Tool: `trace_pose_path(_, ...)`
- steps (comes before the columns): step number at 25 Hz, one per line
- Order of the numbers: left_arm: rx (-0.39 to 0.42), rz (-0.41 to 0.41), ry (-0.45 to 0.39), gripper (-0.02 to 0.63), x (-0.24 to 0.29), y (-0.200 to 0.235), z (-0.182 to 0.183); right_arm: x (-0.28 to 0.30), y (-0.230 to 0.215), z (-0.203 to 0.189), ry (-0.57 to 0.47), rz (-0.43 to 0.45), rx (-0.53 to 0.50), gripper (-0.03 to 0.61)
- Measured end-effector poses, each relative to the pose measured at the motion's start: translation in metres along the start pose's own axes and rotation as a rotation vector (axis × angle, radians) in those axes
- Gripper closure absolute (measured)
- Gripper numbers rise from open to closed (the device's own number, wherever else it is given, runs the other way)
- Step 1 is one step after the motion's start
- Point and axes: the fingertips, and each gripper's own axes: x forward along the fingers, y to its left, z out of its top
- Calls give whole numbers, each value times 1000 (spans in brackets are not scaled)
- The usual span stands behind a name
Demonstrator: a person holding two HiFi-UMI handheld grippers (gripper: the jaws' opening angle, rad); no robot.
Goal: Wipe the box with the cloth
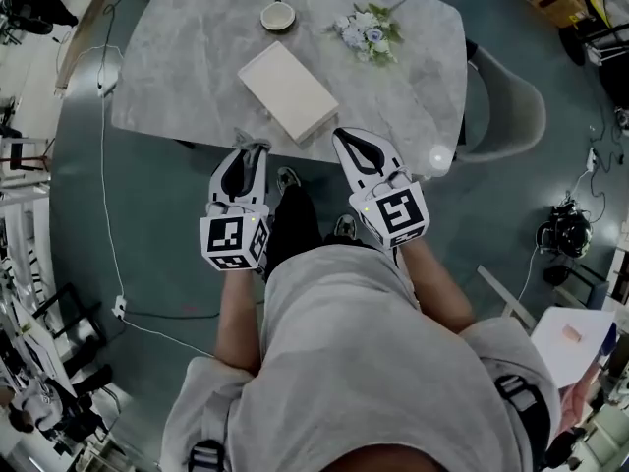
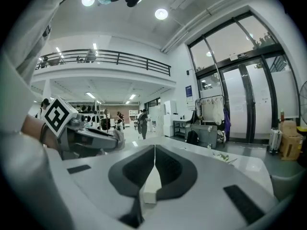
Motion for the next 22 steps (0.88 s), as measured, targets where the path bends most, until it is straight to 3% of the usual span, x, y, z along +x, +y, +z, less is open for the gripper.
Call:
trace_pose_path(9,36,-180,176,514,83,71,-10,92,-22,-15,120,-83,85,551)
trace_pose_path(14,103,-279,277,514,122,96,-23,129,-25,-32,169,-133,129,551)
trace_pose_path(22,213,-351,415,514,165,120,-49,148,-31,-67,249,-197,210,551)
